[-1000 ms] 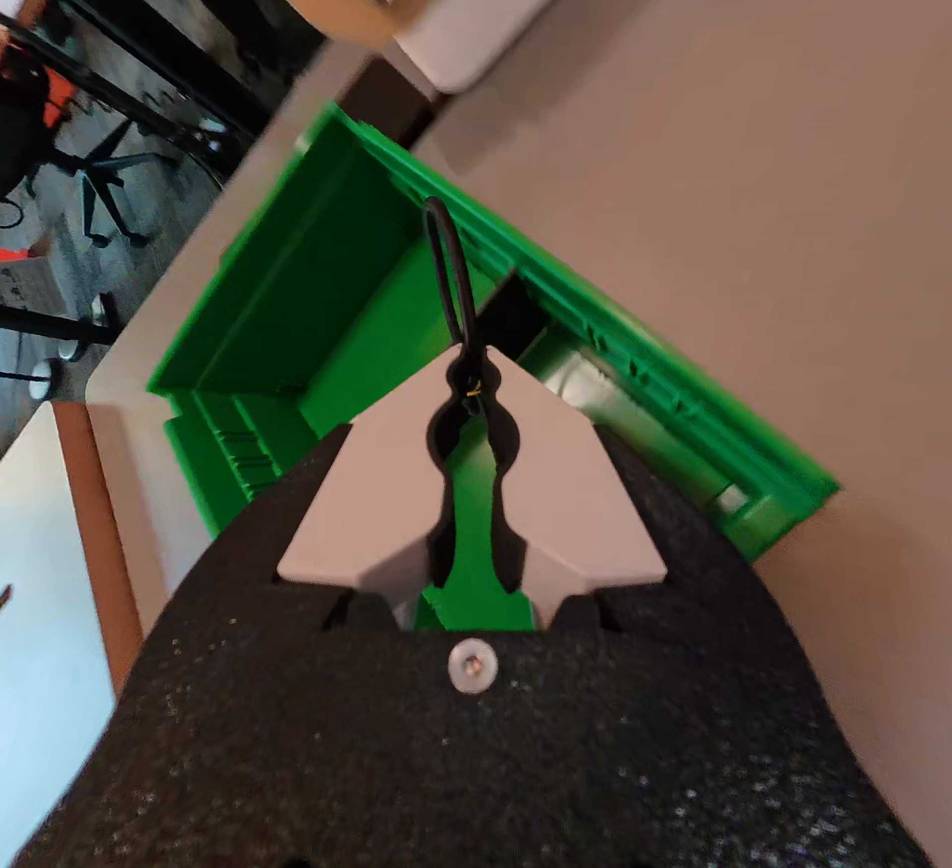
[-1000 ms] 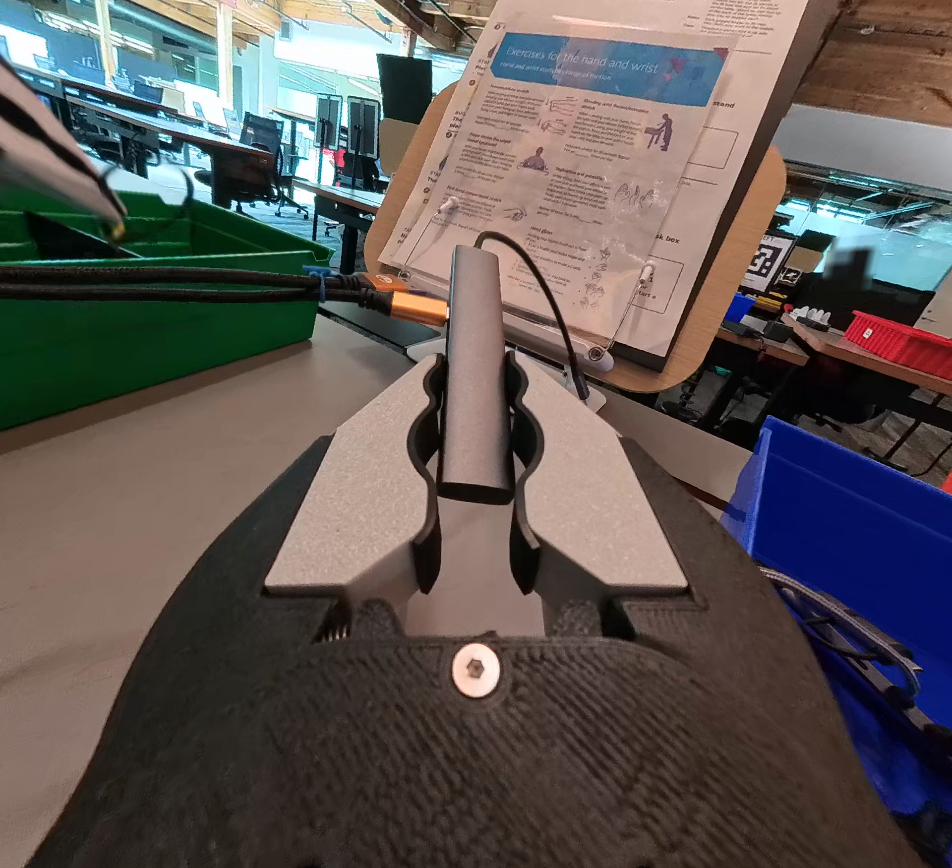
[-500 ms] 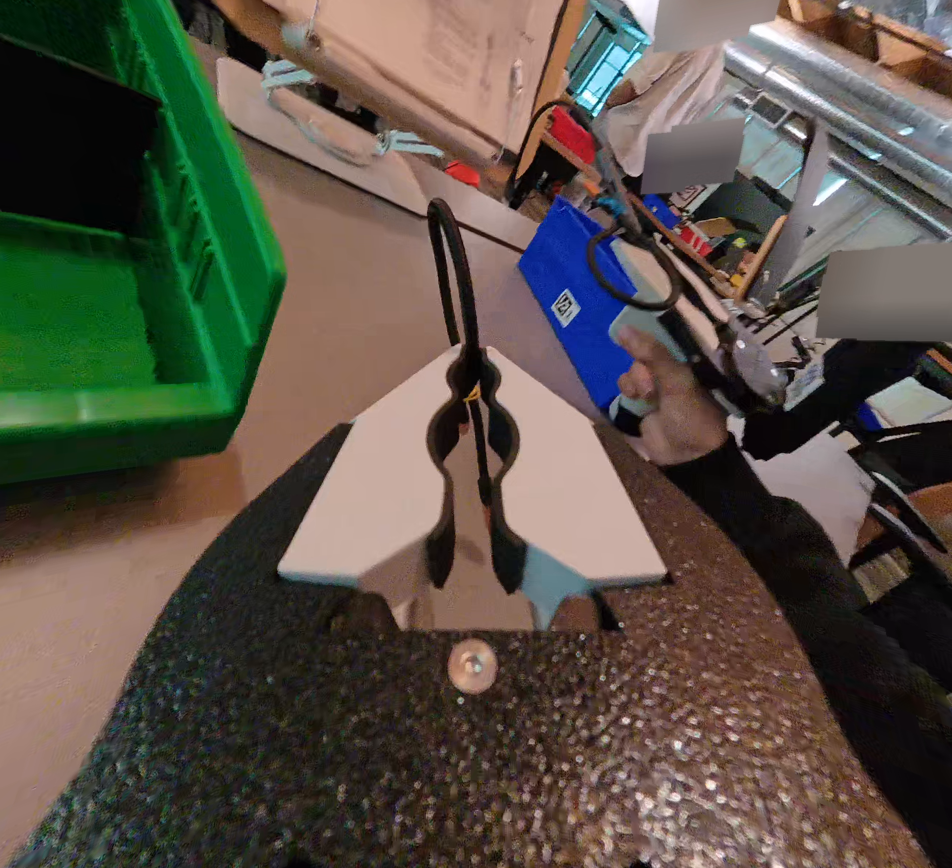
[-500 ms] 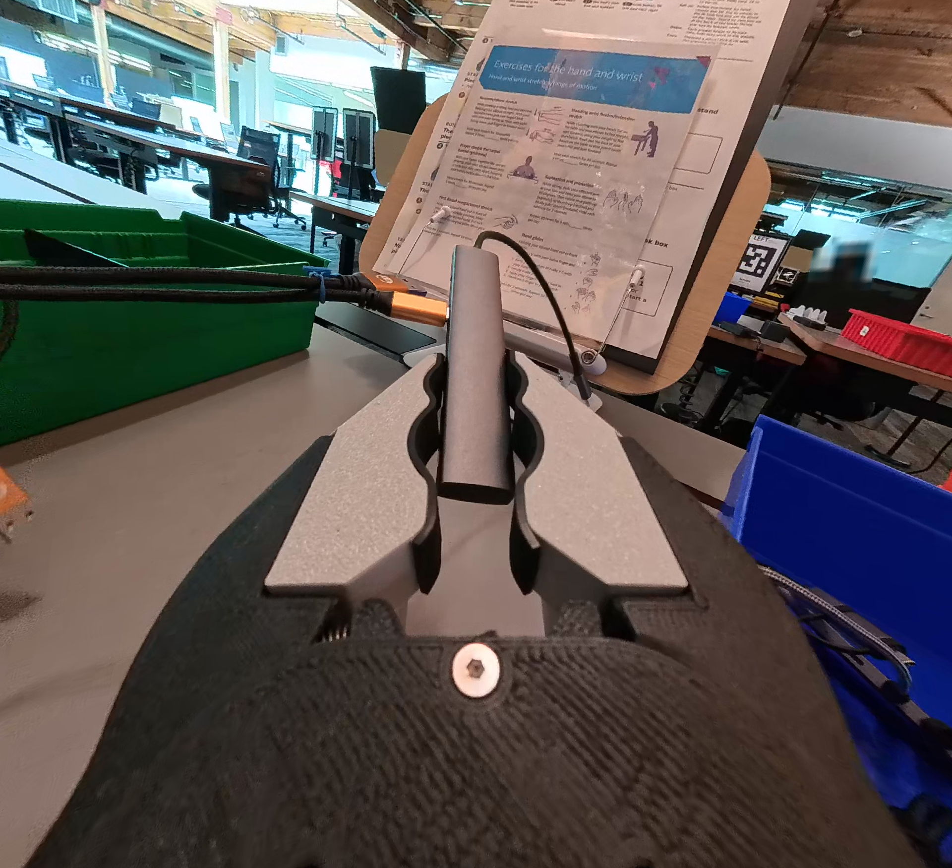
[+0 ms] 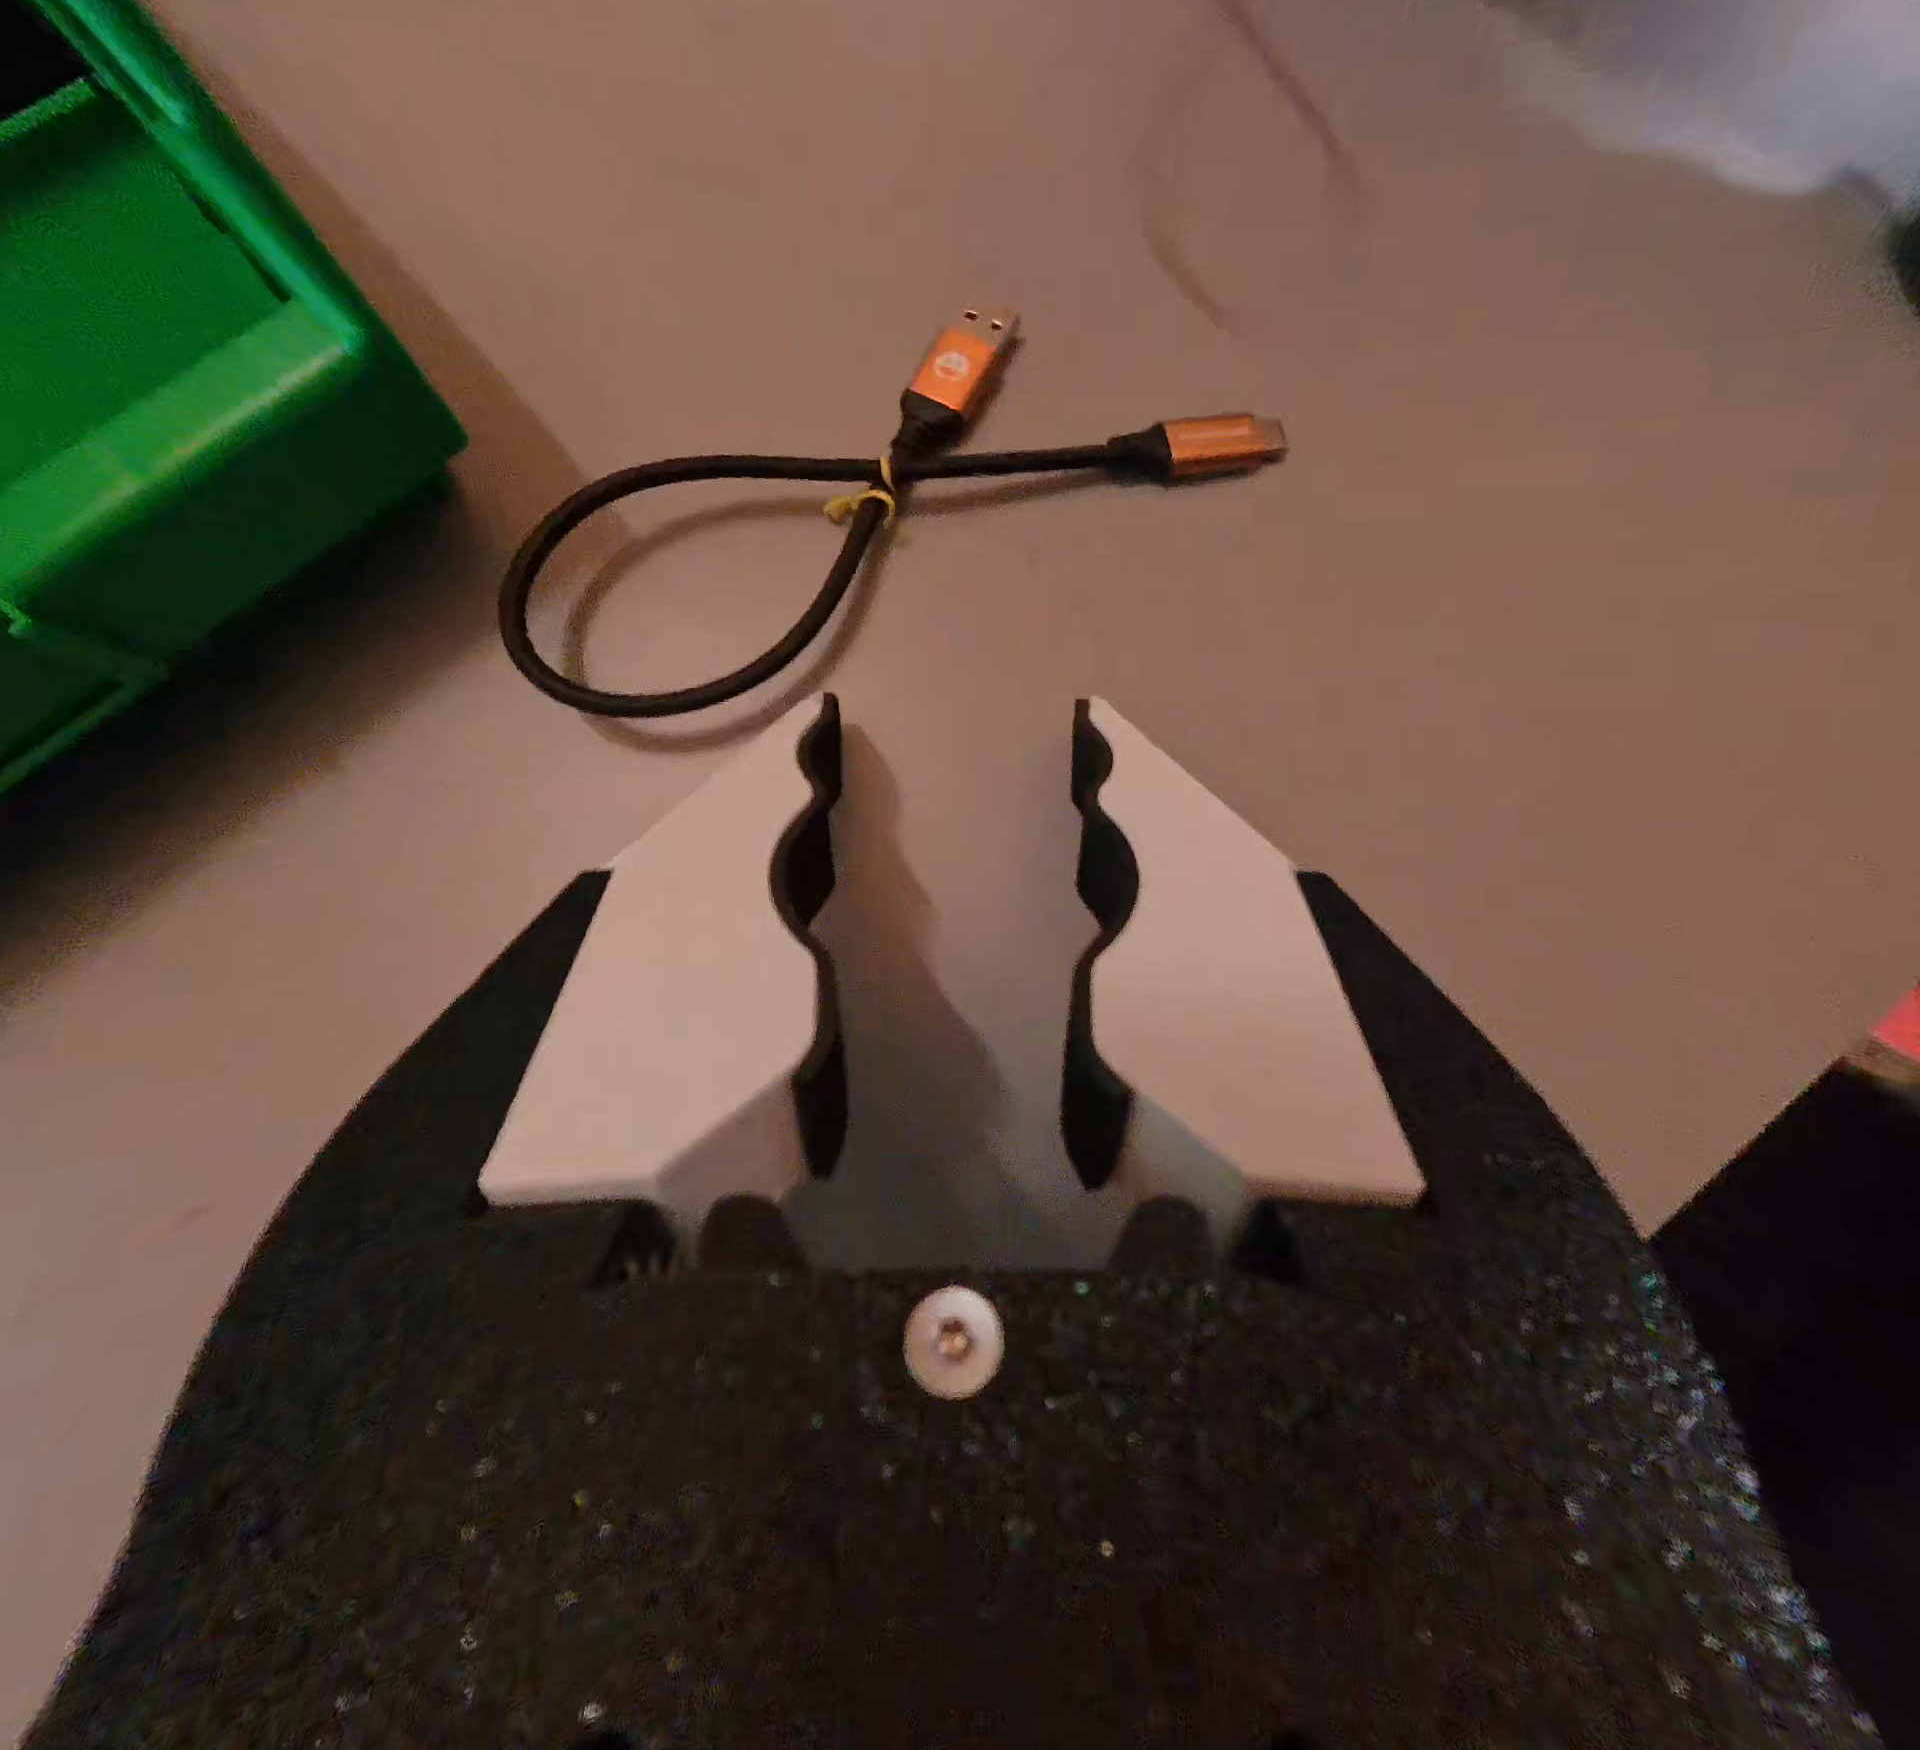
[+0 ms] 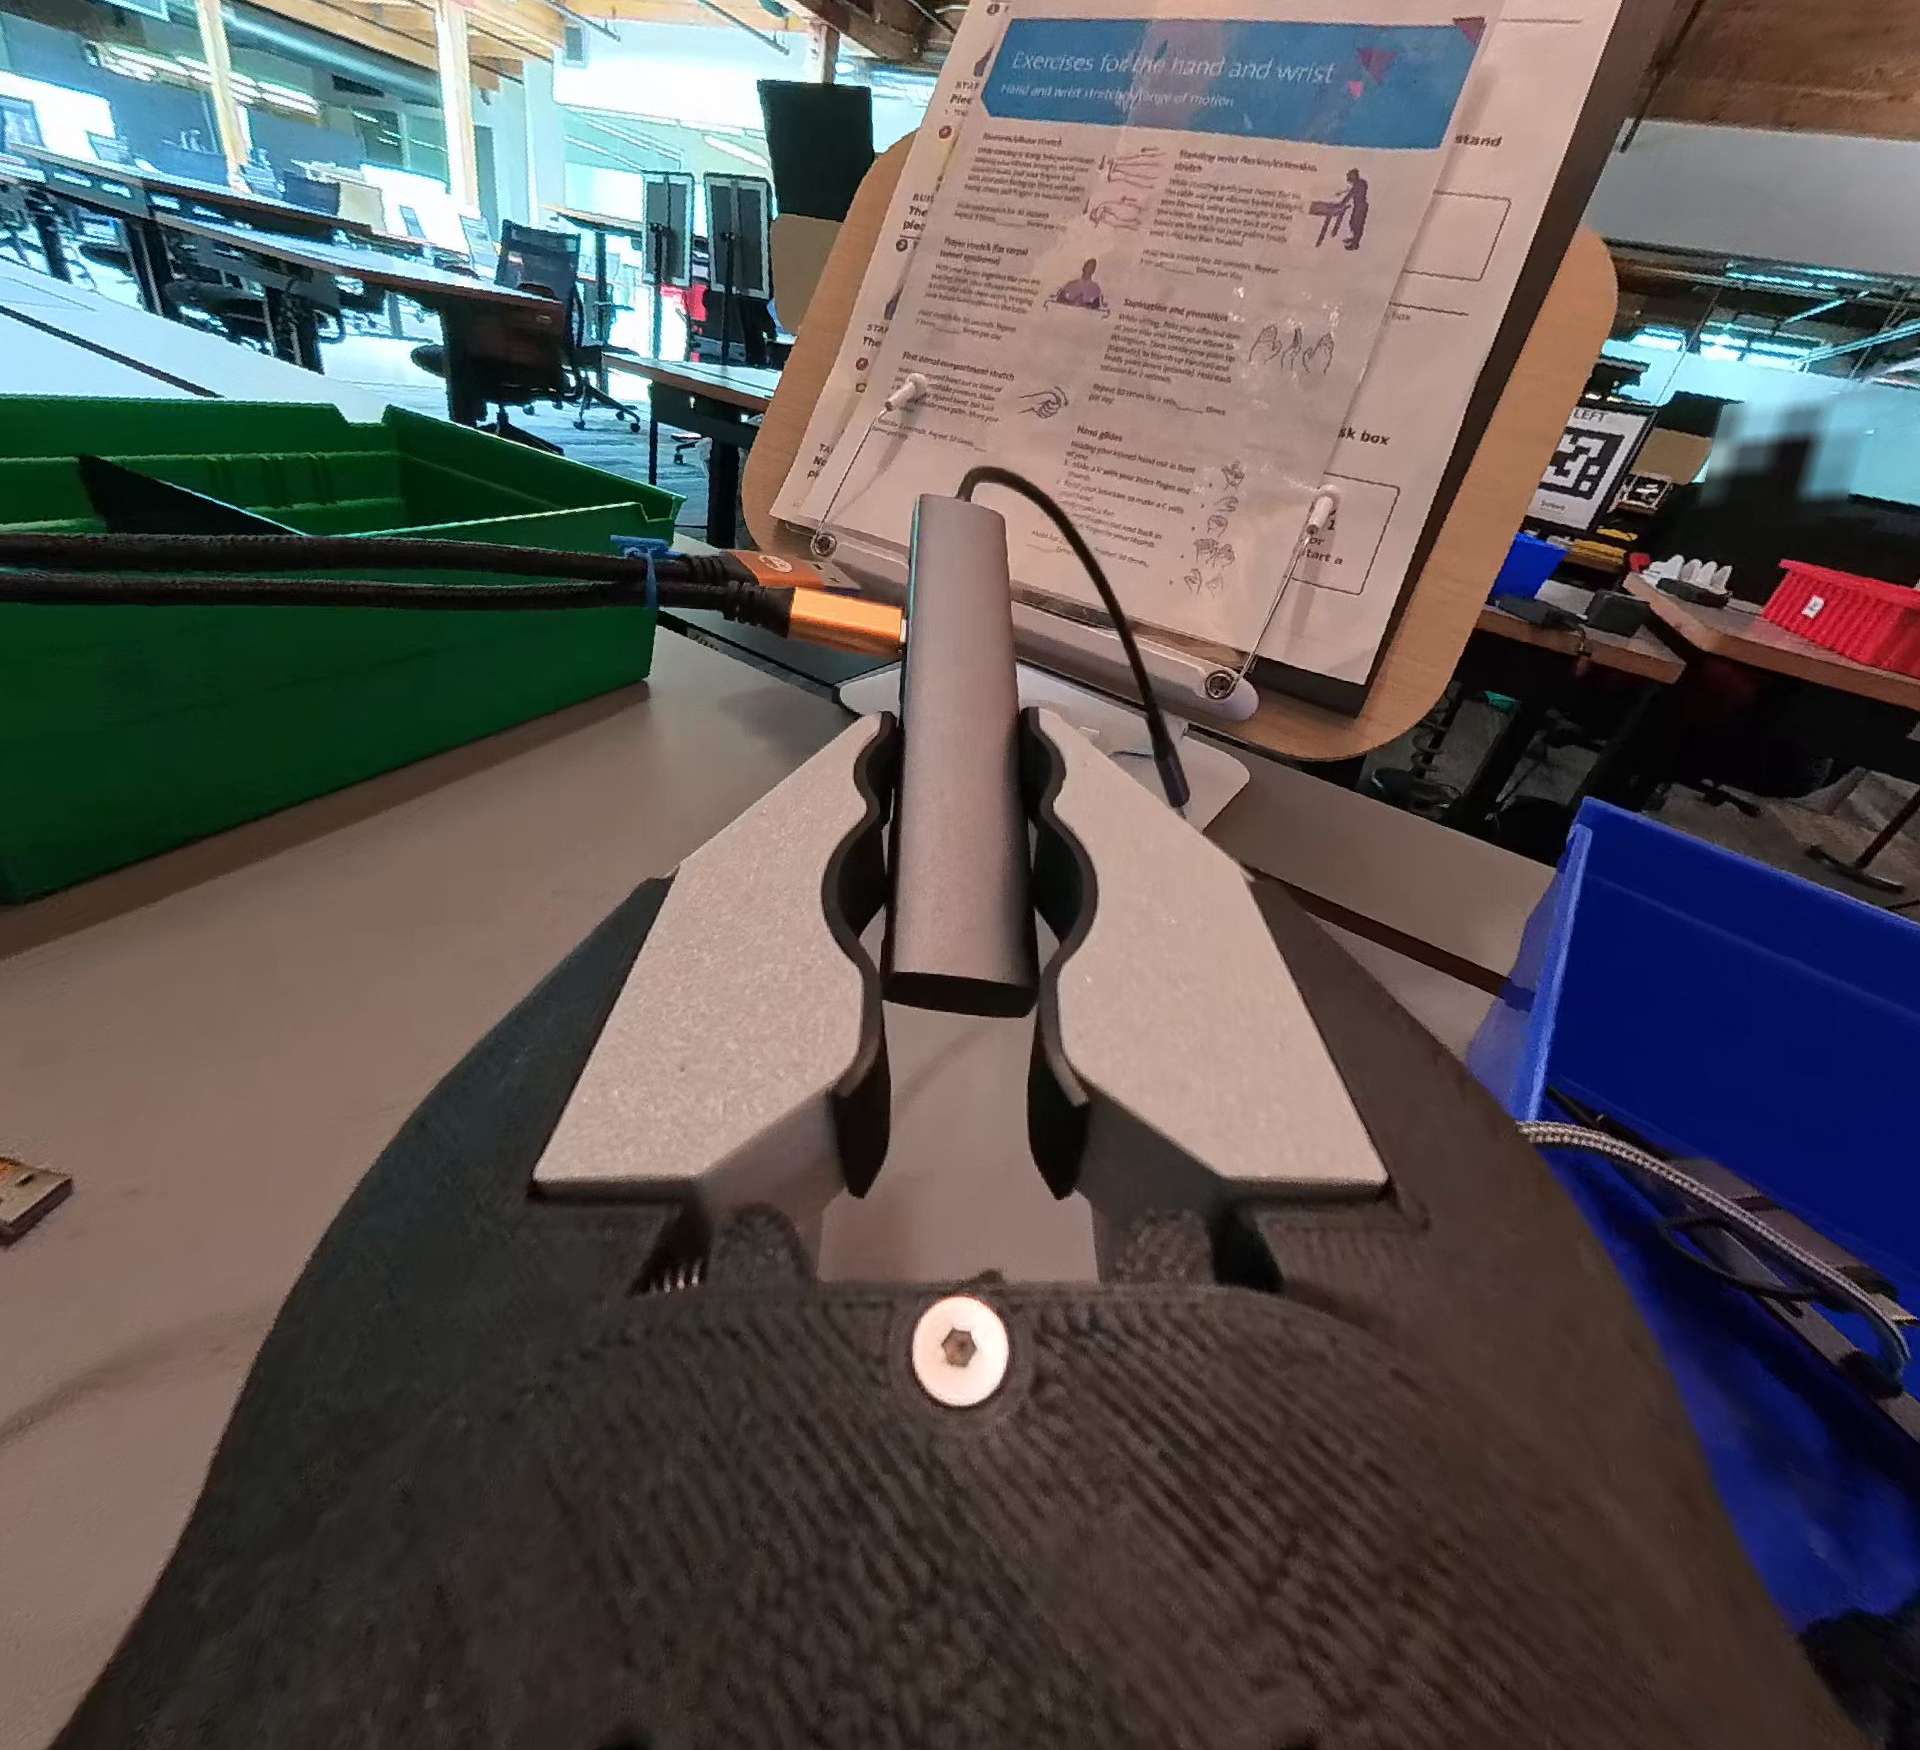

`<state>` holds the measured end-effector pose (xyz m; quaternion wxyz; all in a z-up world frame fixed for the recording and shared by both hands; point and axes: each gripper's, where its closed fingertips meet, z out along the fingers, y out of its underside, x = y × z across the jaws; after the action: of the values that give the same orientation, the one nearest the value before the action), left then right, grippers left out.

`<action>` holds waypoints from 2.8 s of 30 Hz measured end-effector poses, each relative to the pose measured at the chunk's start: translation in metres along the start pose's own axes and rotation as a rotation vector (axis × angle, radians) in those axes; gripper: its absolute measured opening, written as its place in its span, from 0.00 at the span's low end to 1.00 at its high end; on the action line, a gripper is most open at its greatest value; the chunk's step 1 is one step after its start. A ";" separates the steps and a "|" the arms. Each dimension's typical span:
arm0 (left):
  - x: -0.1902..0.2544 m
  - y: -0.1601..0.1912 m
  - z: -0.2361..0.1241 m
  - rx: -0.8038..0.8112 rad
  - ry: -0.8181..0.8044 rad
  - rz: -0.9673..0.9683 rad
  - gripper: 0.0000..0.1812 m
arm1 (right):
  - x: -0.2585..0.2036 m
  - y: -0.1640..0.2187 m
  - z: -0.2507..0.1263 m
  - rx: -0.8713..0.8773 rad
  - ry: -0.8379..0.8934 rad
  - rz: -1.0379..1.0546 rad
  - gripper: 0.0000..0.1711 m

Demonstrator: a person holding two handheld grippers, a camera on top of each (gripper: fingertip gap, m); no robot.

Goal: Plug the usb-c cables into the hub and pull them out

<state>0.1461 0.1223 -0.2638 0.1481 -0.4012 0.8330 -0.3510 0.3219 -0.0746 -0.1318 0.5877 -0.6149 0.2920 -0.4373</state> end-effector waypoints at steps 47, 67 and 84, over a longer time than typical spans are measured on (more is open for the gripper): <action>-0.030 -0.233 -0.046 0.139 -0.103 0.533 0.03 | -0.017 0.019 0.010 -0.059 -0.093 0.122 0.12; -0.027 -0.219 0.081 -0.036 -0.111 0.566 0.03 | -0.033 0.031 0.013 -0.204 -0.021 -0.250 0.13; -0.025 -0.220 0.083 -0.033 -0.136 0.544 0.03 | -0.033 0.032 0.013 -0.200 -0.009 -0.219 0.13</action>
<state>0.3299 0.0083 -0.1688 0.2859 -0.1880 0.9038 -0.2572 0.3239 -0.0439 -0.1688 0.4736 -0.7004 0.2628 -0.4649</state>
